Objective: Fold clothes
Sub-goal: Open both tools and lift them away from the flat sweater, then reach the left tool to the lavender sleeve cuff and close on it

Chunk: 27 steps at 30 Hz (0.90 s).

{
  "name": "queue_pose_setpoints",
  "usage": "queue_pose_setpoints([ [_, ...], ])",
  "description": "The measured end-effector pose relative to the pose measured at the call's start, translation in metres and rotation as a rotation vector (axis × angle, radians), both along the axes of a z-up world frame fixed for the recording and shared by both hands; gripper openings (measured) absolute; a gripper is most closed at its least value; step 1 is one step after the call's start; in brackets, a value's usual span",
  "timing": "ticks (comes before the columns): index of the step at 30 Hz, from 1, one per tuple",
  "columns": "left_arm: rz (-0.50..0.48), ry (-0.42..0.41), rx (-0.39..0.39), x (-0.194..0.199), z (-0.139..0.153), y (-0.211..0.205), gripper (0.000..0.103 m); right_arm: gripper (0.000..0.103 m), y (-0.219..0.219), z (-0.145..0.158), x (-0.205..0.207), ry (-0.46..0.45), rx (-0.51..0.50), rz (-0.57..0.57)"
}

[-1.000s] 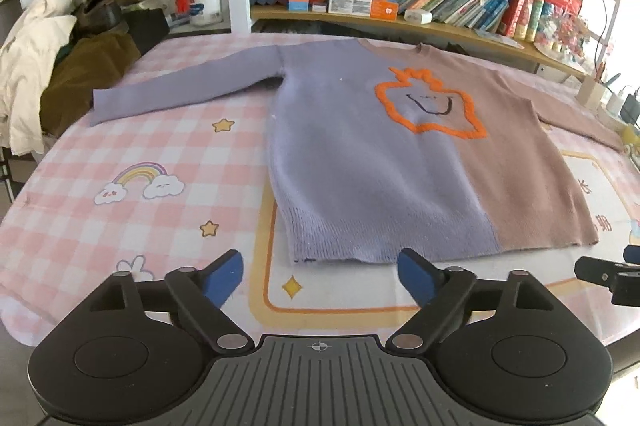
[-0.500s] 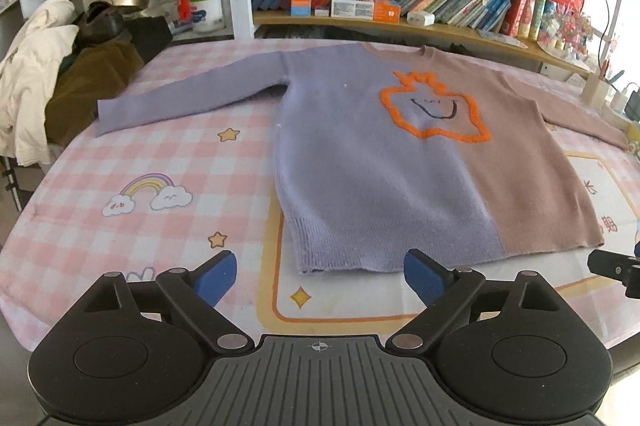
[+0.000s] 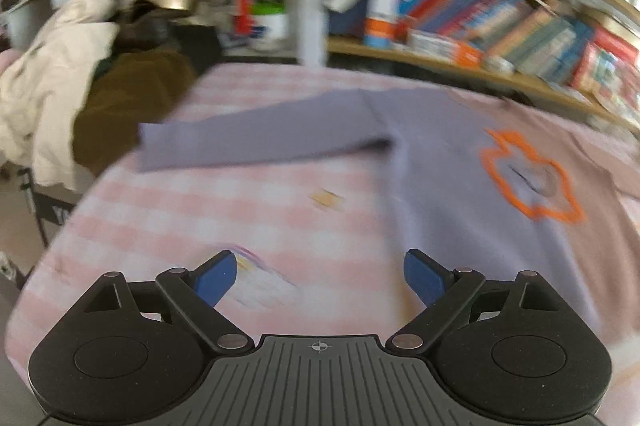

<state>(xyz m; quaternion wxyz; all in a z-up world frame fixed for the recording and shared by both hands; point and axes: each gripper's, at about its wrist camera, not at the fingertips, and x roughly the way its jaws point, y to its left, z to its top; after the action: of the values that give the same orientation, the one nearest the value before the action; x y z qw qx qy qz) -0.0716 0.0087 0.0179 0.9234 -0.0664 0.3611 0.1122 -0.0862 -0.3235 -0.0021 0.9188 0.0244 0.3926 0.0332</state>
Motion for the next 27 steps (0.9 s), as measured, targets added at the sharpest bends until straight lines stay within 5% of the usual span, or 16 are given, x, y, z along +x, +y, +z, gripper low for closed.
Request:
queue_pose_setpoints([
  [9,0.242,-0.072,-0.095,0.03,-0.022,0.117,0.086,0.103,0.046,0.002,0.009,0.008,-0.06,-0.038],
  [12,0.298,-0.087,-0.157,0.039,-0.03,0.147,0.068,0.103,0.057,0.004,0.009,0.018,-0.086,-0.049],
  [14,0.327,-0.081,-0.202,0.046,-0.037,0.162,0.044,0.103,0.063,0.006,0.007,0.024,-0.102,-0.055],
  [15,0.338,-0.078,-0.225,0.049,-0.041,0.169,0.042,0.103,0.066,0.007,0.006,0.024,-0.111,-0.056],
  [27,0.356,-0.151,-0.347,0.08,-0.056,0.194,0.041,0.103,0.081,0.013,-0.002,0.034,-0.181,-0.099],
])
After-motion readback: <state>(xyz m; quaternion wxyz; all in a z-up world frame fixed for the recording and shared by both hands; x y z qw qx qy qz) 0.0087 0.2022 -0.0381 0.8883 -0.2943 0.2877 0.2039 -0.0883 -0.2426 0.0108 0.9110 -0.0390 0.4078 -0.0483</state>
